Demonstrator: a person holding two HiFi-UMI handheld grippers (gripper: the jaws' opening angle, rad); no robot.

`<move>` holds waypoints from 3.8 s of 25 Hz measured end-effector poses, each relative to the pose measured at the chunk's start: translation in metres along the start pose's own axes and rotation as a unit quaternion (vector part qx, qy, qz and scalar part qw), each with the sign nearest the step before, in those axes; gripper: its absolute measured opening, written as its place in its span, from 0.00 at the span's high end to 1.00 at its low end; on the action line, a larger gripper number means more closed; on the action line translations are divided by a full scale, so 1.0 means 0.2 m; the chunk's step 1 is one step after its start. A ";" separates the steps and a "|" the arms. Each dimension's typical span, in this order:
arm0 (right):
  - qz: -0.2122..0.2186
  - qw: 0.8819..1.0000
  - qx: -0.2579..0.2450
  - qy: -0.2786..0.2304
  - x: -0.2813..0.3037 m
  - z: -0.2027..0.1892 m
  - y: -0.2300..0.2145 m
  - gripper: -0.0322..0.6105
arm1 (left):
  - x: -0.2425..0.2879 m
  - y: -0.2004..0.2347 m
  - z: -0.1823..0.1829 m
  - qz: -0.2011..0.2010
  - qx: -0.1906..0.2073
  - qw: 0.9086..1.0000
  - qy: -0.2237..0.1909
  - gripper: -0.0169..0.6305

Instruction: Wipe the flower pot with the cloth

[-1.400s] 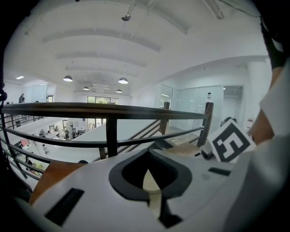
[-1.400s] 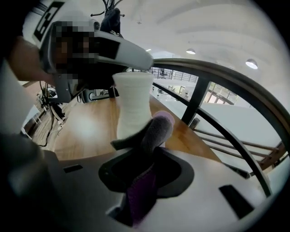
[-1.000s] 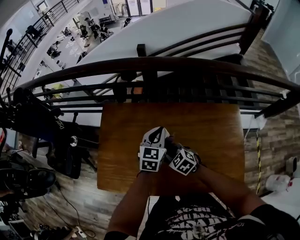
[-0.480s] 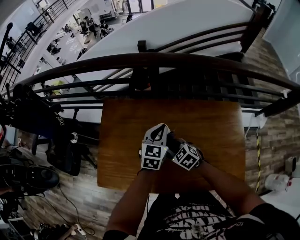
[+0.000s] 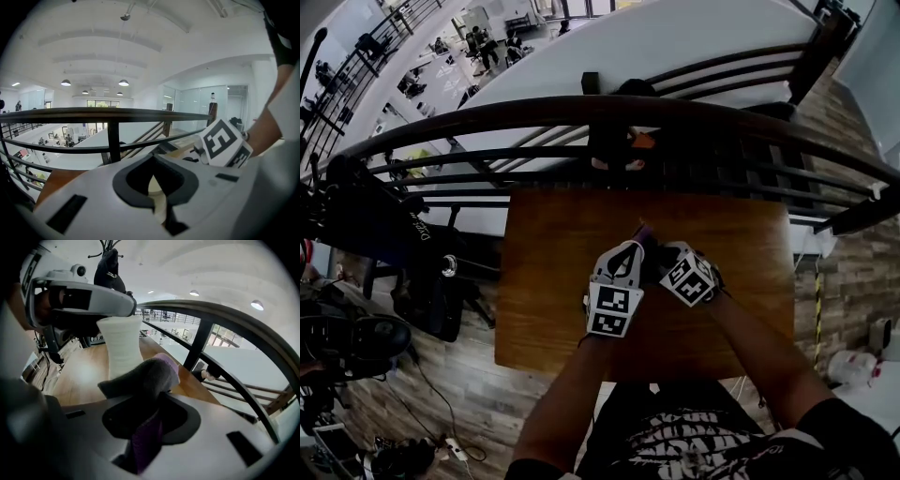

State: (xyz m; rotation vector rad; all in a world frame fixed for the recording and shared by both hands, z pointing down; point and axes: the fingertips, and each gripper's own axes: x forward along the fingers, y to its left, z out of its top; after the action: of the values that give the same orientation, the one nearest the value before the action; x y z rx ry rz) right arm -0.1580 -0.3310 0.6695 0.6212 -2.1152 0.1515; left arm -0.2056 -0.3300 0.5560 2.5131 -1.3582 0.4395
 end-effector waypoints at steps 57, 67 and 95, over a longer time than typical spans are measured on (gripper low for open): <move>0.032 0.999 -0.003 0.004 -0.03 -0.03 0.18 0.82 | 0.00 -0.02 -0.02 -0.026 -0.010 1.000 0.002 0.98; 0.008 0.999 -0.040 0.020 0.09 0.04 -0.02 0.82 | 0.00 -0.02 -0.02 -0.027 -0.011 1.000 0.006 0.98; 0.069 0.998 0.000 -0.002 0.02 0.01 0.50 0.82 | -0.01 -0.01 -0.03 -0.029 -0.013 0.999 0.003 0.98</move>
State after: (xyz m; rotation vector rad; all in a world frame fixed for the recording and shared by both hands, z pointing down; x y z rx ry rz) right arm -0.2104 -0.2460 0.6827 0.4744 -2.1618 0.2272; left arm -0.2067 -0.3257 0.5607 2.5206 -1.2767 0.4156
